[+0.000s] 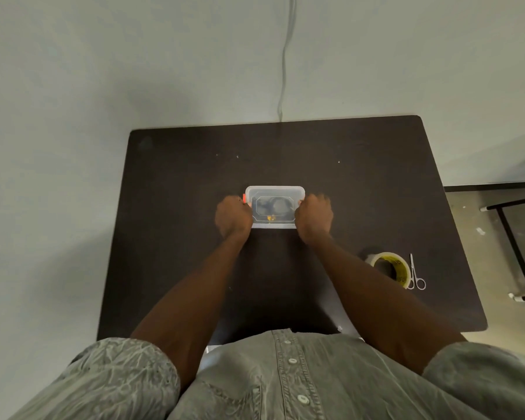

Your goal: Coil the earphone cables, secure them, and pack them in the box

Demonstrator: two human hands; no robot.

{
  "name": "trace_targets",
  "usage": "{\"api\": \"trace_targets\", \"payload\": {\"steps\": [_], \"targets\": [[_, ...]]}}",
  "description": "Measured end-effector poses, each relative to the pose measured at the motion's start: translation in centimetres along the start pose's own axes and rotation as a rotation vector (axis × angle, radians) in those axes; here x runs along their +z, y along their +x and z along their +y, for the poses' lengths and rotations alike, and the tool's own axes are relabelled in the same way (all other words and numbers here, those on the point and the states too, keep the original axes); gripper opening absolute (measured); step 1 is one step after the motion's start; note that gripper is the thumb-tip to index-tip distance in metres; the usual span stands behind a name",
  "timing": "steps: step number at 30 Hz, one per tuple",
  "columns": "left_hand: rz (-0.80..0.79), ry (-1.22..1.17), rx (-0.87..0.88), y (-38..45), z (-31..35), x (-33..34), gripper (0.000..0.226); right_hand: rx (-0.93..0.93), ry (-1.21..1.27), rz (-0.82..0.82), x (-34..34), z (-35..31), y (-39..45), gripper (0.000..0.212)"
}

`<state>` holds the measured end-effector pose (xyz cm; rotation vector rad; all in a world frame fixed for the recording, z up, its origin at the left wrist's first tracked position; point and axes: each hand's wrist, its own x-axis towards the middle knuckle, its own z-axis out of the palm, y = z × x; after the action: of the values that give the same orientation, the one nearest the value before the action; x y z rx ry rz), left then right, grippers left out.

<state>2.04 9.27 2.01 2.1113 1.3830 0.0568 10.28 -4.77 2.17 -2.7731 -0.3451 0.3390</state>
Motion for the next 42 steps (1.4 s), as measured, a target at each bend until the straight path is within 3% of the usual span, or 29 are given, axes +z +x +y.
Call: {"api": "trace_targets", "payload": {"steps": [5,8,11,13,16,21,24,27,35,39,42], "targets": [[0.003,-0.009,0.033,-0.8,-0.4,0.1,0.018,-0.069,-0.053,-0.006,0.1,0.2,-0.6,0.026],[-0.066,-0.137,-0.035,-0.7,-0.7,-0.4,0.014,0.126,0.249,-0.085,-0.8,0.3,-0.5,0.024],[-0.148,-0.191,-0.122,-0.7,-2.1,-1.2,0.055,0.152,0.491,-0.135,-1.2,-1.1,-1.6,0.031],[-0.163,-0.267,-0.193,-0.5,-3.8,-1.8,0.061,0.135,0.559,-0.177,-0.7,-2.9,-2.2,0.04],[-0.143,-0.495,-0.347,-0.4,-7.5,-4.1,0.041,0.013,0.45,-0.26,1.9,-6.9,-3.4,0.044],[0.029,-0.944,-0.631,-0.9,-14.2,-8.1,0.042,-0.22,0.311,-0.427,6.7,-14.1,-7.0,0.064],[0.107,-1.018,-0.704,-0.6,-18.0,-10.1,0.045,-0.485,0.151,-0.613,8.8,-17.0,-9.4,0.059],[0.132,-1.037,-0.732,0.0,-20.9,-11.8,0.044,-0.591,0.063,-0.703,10.0,-19.2,-11.3,0.066],[0.113,-0.886,-0.742,-0.1,-22.0,-13.1,0.048,-0.557,-0.009,-0.714,10.3,-19.9,-12.3,0.069],[0.257,-0.415,-0.647,-1.0,-21.4,-12.6,0.067,-0.467,0.038,-0.625,8.8,-18.1,-11.8,0.063],[0.407,-0.056,-0.329,-1.7,-20.1,-11.8,0.058,-0.417,0.054,-0.572,7.6,-15.4,-10.9,0.055]]}}
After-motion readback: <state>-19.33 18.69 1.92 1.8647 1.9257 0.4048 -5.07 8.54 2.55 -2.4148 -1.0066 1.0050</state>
